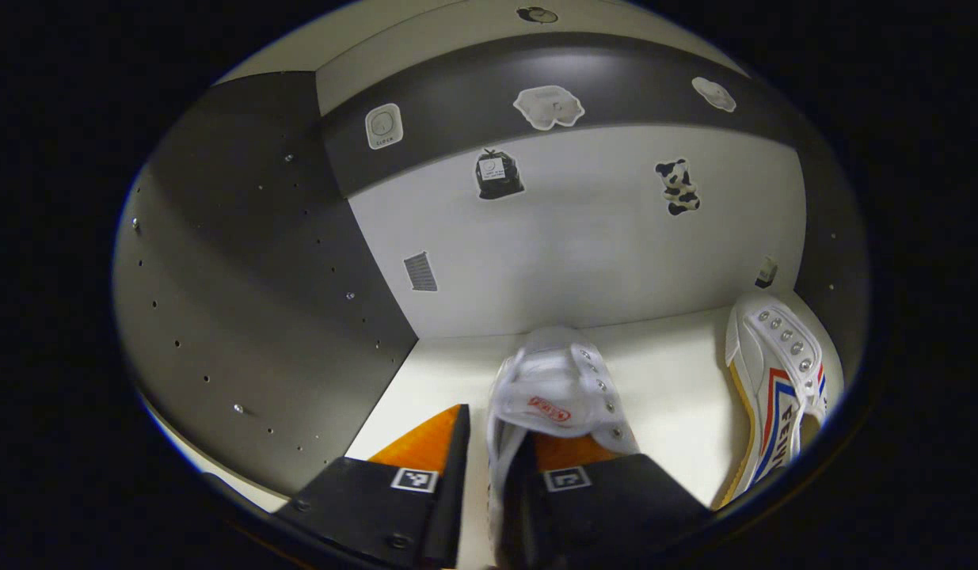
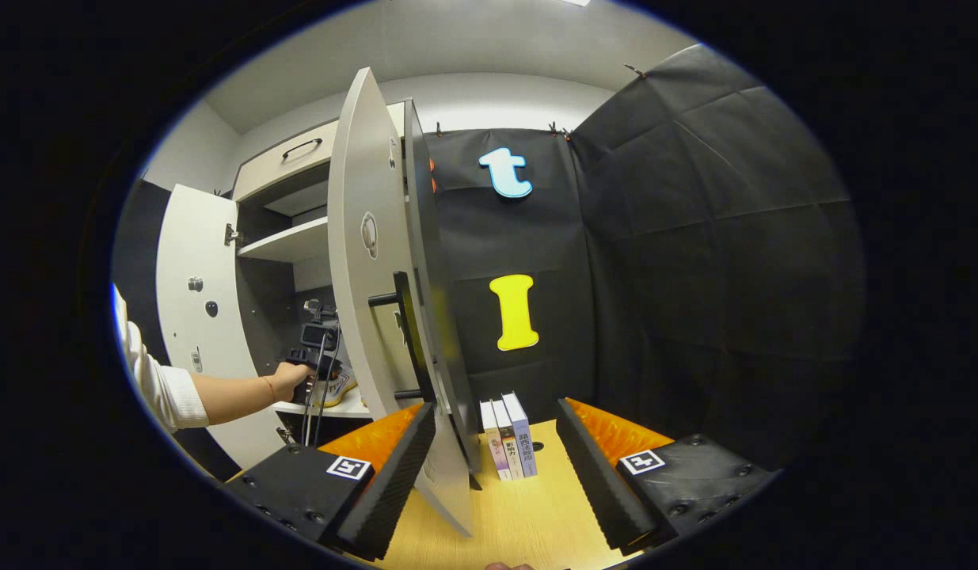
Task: Grab one shoe with the right hand and put it into the shoe cabinet, grab the other shoe with the left hand and put it into the shoe cabinet; then close the right door with the right hand and the left door with the left hand.
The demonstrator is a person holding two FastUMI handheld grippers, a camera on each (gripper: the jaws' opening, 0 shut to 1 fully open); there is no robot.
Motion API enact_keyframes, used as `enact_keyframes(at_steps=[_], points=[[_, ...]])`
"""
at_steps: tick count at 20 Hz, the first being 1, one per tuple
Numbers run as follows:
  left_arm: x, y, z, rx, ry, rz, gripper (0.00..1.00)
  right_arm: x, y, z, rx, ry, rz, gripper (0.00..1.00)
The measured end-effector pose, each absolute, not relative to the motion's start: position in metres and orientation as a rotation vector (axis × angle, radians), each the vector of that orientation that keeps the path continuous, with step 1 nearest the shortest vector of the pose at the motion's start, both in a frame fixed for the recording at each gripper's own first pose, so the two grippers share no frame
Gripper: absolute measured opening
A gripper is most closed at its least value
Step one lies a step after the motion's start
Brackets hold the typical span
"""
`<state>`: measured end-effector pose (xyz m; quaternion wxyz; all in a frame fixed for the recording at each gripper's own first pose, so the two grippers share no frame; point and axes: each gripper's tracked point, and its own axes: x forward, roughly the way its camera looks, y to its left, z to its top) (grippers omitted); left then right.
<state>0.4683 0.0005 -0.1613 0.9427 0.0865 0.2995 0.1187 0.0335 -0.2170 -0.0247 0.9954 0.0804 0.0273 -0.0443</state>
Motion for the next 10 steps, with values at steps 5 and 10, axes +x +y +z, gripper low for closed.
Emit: enact_keyframes(at_steps=[5,10], points=[[0.453,0.012,-0.144,0.117,0.548,0.248,0.86,0.026,-0.213,-0.022,0.173,0.043,-0.085,0.98],[0.435,0.007,-0.120,0.078,0.480,0.198,0.96,0.024,-0.211,-0.022,0.193,0.044,-0.096,0.98]])
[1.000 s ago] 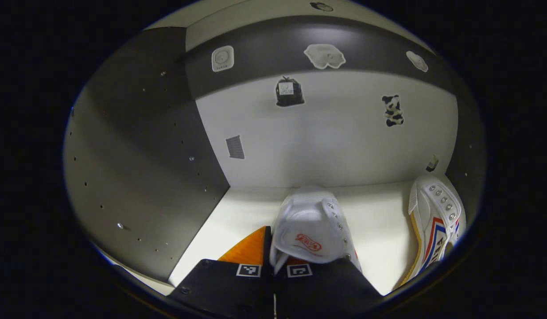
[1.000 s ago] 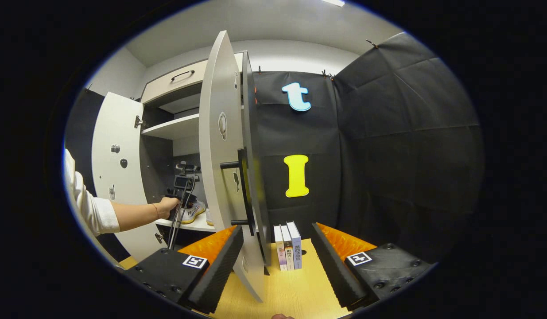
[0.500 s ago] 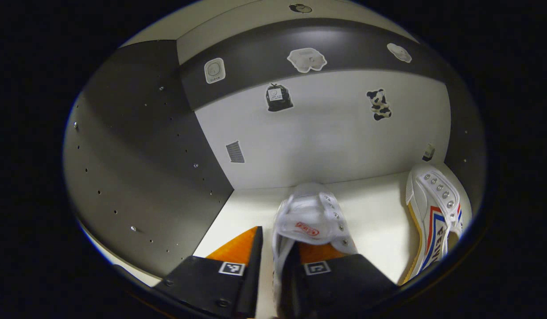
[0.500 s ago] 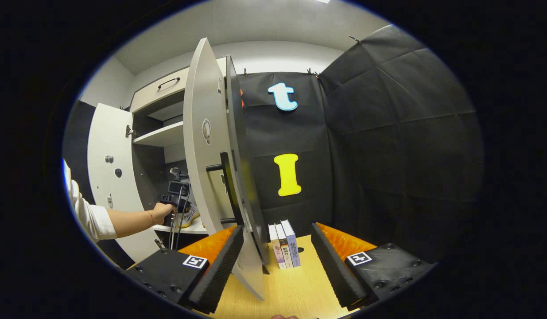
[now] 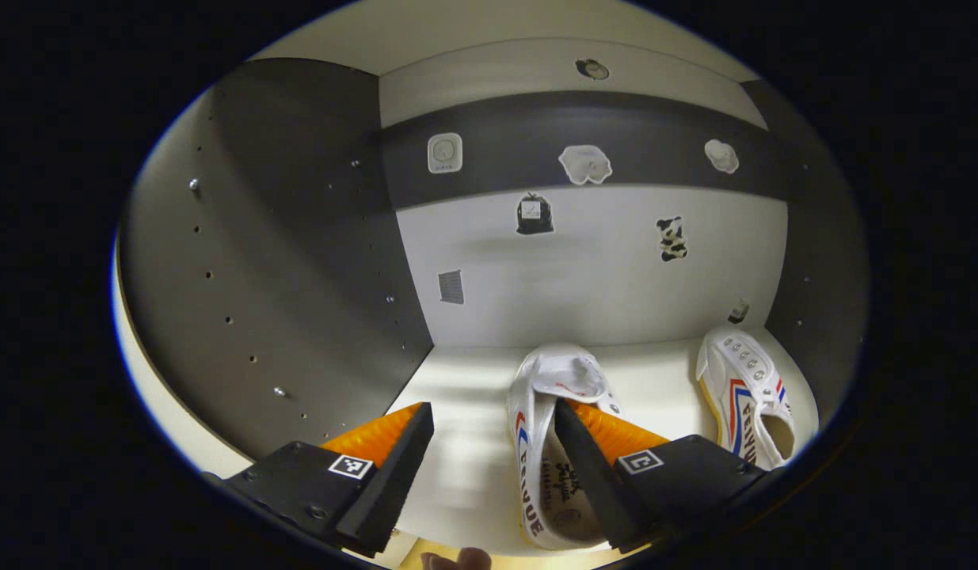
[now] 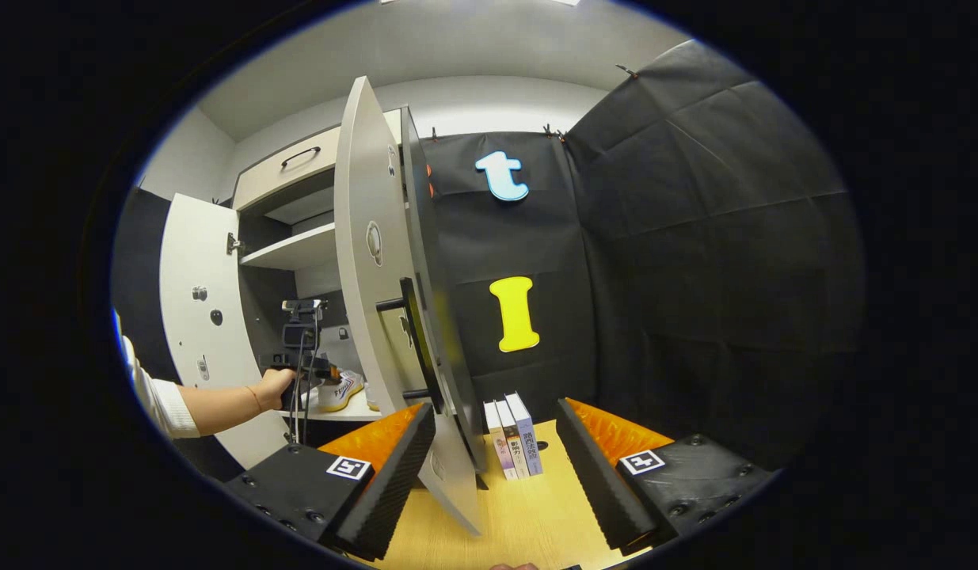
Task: Grab one shoe with the right hand and put it into the shoe cabinet, grab the other shoe with the left hand and put it into the shoe cabinet; then close the right door with the right hand and the left door with the left hand.
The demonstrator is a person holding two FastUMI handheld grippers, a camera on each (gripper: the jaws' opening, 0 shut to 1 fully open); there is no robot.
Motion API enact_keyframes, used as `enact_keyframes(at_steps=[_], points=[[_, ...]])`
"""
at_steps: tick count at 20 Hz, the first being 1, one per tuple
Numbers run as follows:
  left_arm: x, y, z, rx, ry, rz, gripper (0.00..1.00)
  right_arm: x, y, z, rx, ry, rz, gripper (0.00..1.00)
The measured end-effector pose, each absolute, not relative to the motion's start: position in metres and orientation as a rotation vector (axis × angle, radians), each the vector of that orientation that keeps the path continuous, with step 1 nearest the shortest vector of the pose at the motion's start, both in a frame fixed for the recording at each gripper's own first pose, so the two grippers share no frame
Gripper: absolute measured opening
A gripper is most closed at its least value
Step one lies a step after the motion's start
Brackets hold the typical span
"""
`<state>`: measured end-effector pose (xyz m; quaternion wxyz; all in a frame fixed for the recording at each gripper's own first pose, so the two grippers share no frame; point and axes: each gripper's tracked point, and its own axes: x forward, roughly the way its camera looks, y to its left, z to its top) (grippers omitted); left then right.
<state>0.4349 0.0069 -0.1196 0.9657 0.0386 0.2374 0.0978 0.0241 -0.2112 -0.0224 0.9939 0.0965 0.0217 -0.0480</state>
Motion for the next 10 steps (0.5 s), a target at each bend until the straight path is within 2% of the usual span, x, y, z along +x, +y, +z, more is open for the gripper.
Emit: enact_keyframes(at_steps=[10], points=[[0.375,-0.035,-0.049,0.167,0.293,0.051,0.96,0.029,-0.220,-0.010,0.180,0.024,-0.137,0.98]])
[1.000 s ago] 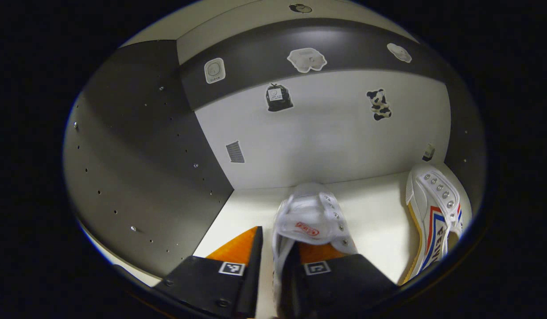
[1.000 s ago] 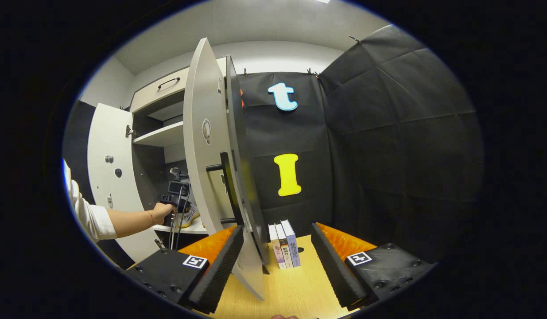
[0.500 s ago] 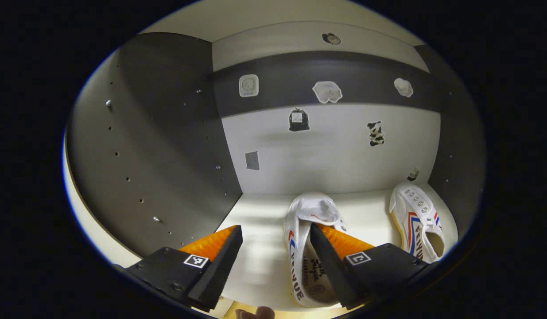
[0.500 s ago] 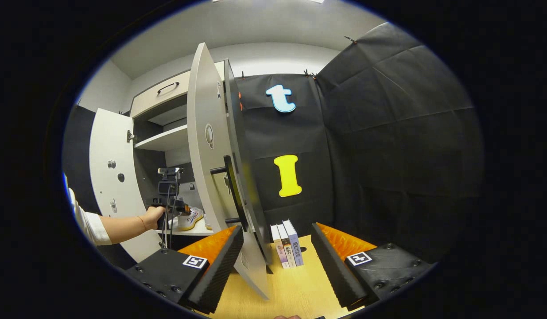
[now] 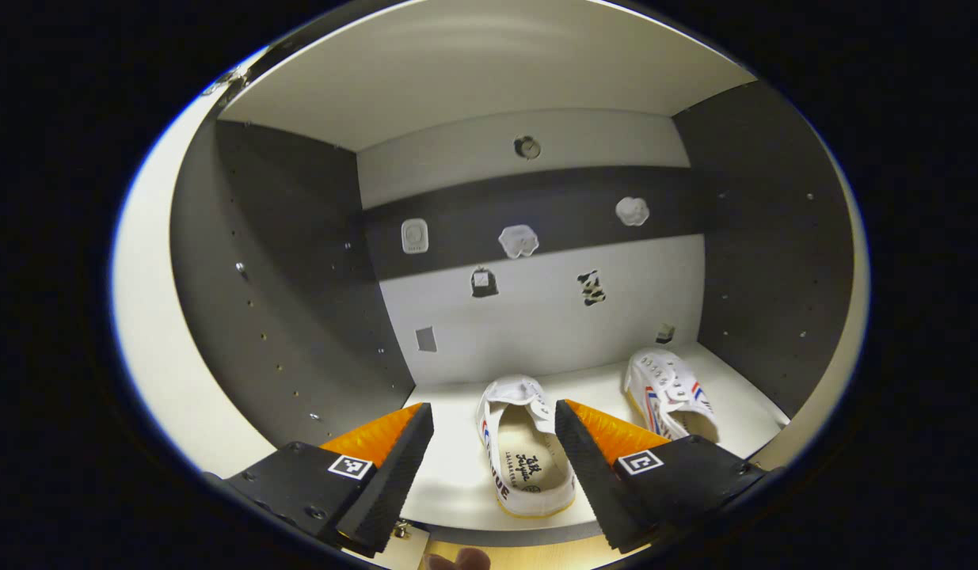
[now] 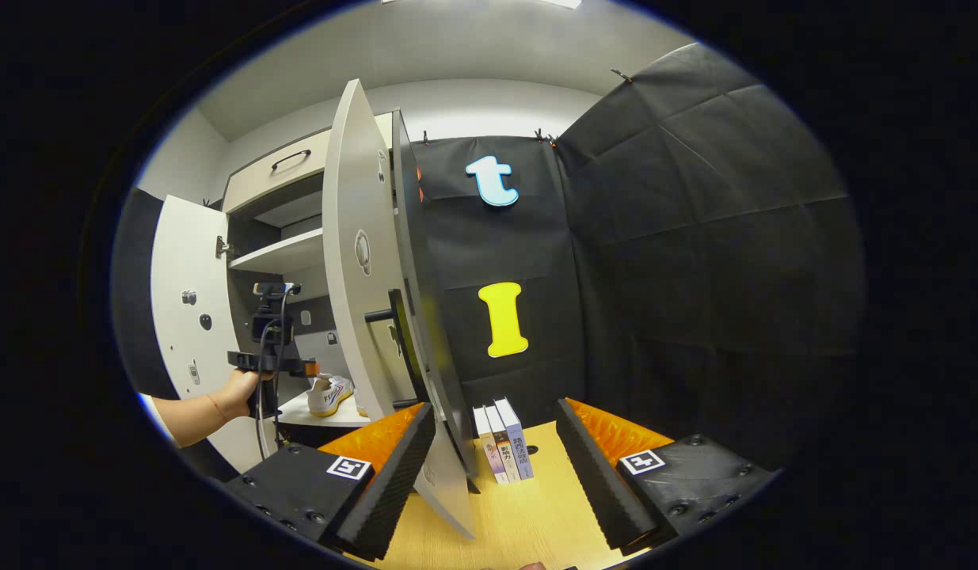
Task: Grab one shoe with the right hand and put it into the shoe cabinet, grab the other shoe with the left hand and put it into the shoe cabinet; then close the right door with the right hand and the left door with the left hand.
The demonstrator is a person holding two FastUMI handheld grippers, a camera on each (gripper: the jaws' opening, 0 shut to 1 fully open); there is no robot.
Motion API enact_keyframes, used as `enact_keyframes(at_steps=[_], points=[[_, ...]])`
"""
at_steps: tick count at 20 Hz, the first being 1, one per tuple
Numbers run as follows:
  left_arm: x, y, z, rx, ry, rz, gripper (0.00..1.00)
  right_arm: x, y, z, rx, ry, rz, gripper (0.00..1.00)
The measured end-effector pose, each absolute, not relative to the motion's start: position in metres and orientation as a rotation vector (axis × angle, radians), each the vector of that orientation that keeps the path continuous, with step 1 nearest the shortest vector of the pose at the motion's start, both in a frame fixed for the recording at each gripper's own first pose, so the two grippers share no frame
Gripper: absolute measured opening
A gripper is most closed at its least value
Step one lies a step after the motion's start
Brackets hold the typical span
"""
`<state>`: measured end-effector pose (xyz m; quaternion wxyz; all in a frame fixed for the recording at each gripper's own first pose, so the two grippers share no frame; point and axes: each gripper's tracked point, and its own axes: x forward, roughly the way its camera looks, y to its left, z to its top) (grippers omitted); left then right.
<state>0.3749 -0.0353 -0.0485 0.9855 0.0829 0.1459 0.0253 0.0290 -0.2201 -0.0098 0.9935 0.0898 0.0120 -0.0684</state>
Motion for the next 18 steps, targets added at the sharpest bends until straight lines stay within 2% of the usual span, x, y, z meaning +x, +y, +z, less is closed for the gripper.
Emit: enact_keyframes(at_steps=[5,6,9,13,14,15,18], points=[[0.312,-0.060,-0.010,0.132,0.186,-0.015,0.96,0.048,-0.225,0.008,0.152,-0.014,-0.124,0.98],[0.297,-0.064,-0.003,0.119,0.163,-0.026,1.00,0.055,-0.224,0.009,0.148,-0.015,-0.117,0.98],[0.259,-0.077,0.014,0.100,0.097,-0.056,0.96,0.078,-0.226,0.012,0.136,-0.006,-0.114,0.98],[0.208,-0.088,0.020,0.028,0.086,-0.098,0.96,0.104,-0.226,0.012,0.114,0.013,-0.106,0.98],[0.199,-0.086,0.020,0.017,0.084,-0.096,1.00,0.109,-0.225,0.011,0.113,0.017,-0.105,0.98],[0.191,-0.083,0.019,0.017,0.090,-0.093,0.96,0.112,-0.223,0.010,0.111,0.022,-0.101,0.98],[0.164,-0.066,0.014,0.030,0.092,-0.074,0.96,0.115,-0.217,0.009,0.111,0.028,-0.086,0.98]])
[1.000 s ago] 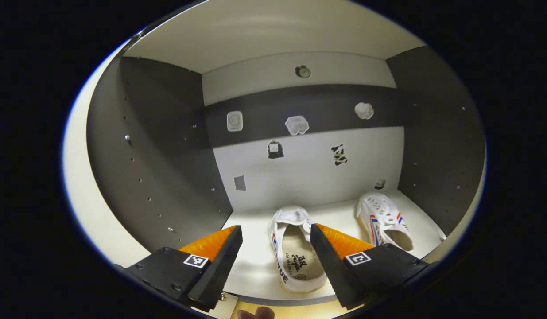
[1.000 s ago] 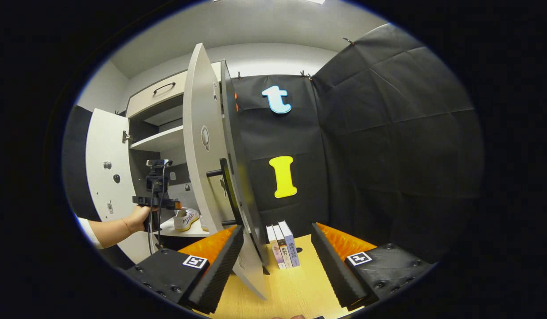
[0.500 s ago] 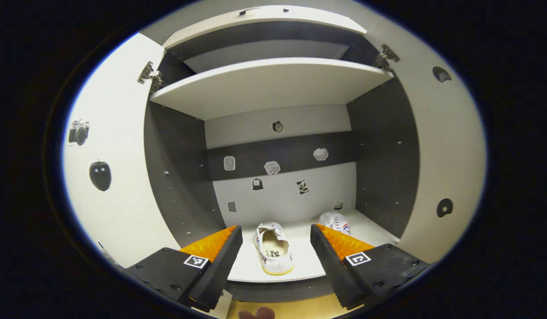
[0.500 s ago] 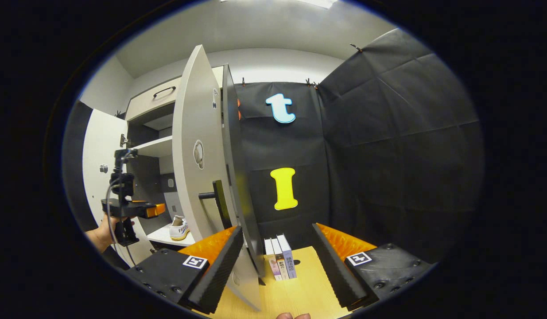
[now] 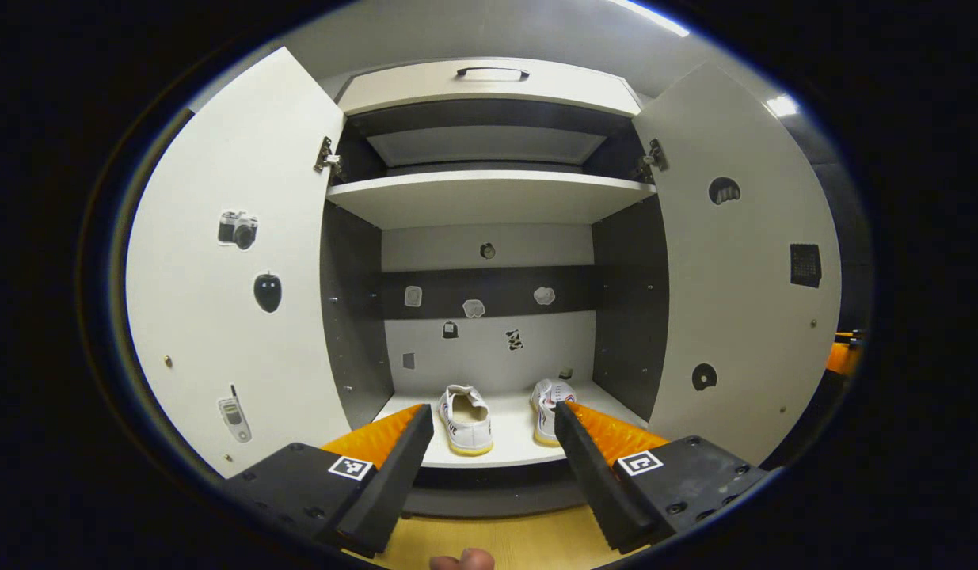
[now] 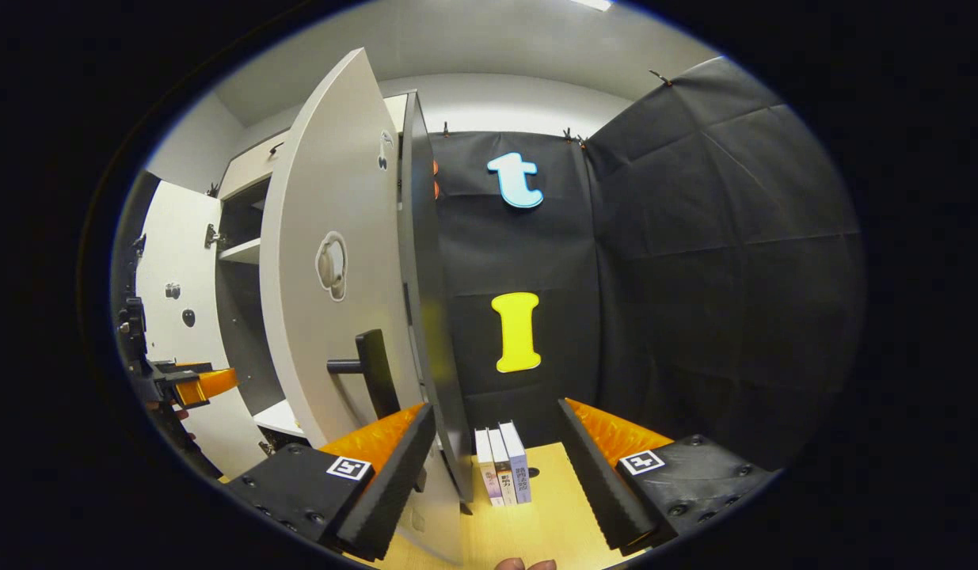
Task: Grab one shoe with the right hand and put it into the shoe cabinet, grab the other shoe with the left hand and put it into the shoe cabinet; then close the right door with the right hand and the left door with the left hand.
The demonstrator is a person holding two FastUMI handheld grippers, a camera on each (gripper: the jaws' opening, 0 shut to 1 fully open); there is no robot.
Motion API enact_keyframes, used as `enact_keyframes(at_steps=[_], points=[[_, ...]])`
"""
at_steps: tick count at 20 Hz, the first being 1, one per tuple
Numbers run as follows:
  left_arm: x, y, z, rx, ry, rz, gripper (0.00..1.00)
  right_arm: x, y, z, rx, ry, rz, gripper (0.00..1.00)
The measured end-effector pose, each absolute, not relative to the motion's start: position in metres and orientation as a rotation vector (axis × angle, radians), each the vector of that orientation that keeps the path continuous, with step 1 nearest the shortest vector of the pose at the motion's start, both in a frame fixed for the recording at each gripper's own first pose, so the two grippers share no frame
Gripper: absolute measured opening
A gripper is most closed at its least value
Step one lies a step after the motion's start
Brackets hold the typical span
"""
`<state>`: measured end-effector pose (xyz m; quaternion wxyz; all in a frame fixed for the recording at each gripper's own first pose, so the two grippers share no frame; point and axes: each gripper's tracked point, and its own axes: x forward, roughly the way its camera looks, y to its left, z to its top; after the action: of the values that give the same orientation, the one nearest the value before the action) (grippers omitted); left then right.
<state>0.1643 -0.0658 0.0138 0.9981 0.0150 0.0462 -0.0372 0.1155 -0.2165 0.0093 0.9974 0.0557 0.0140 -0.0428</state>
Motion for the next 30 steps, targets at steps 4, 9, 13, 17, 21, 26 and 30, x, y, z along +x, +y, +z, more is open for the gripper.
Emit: enact_keyframes(at_steps=[4,9,13,17,21,26,30], points=[[0.132,-0.036,0.007,0.023,0.099,-0.035,0.96,0.115,-0.213,0.007,0.137,0.042,-0.101,1.00],[0.101,-0.001,0.002,0.022,0.102,-0.003,0.96,0.111,-0.190,0.005,0.153,0.039,-0.110,0.96],[0.077,0.025,0.006,0.034,0.082,0.030,1.00,0.111,-0.147,0.002,0.176,0.051,-0.044,0.96],[0.053,0.051,0.004,0.024,0.084,0.065,0.96,0.124,-0.082,-0.001,0.175,0.061,0.054,0.96],[0.039,0.081,0.003,0.012,0.087,0.108,0.96,0.118,0.007,0.007,0.144,0.061,0.224,0.99],[0.026,0.108,0.005,-0.007,0.085,0.132,0.97,0.105,0.033,0.009,0.164,0.055,0.235,0.99],[0.021,0.131,0.007,-0.014,0.079,0.145,0.97,0.089,0.040,0.003,0.176,0.071,0.225,0.98]])
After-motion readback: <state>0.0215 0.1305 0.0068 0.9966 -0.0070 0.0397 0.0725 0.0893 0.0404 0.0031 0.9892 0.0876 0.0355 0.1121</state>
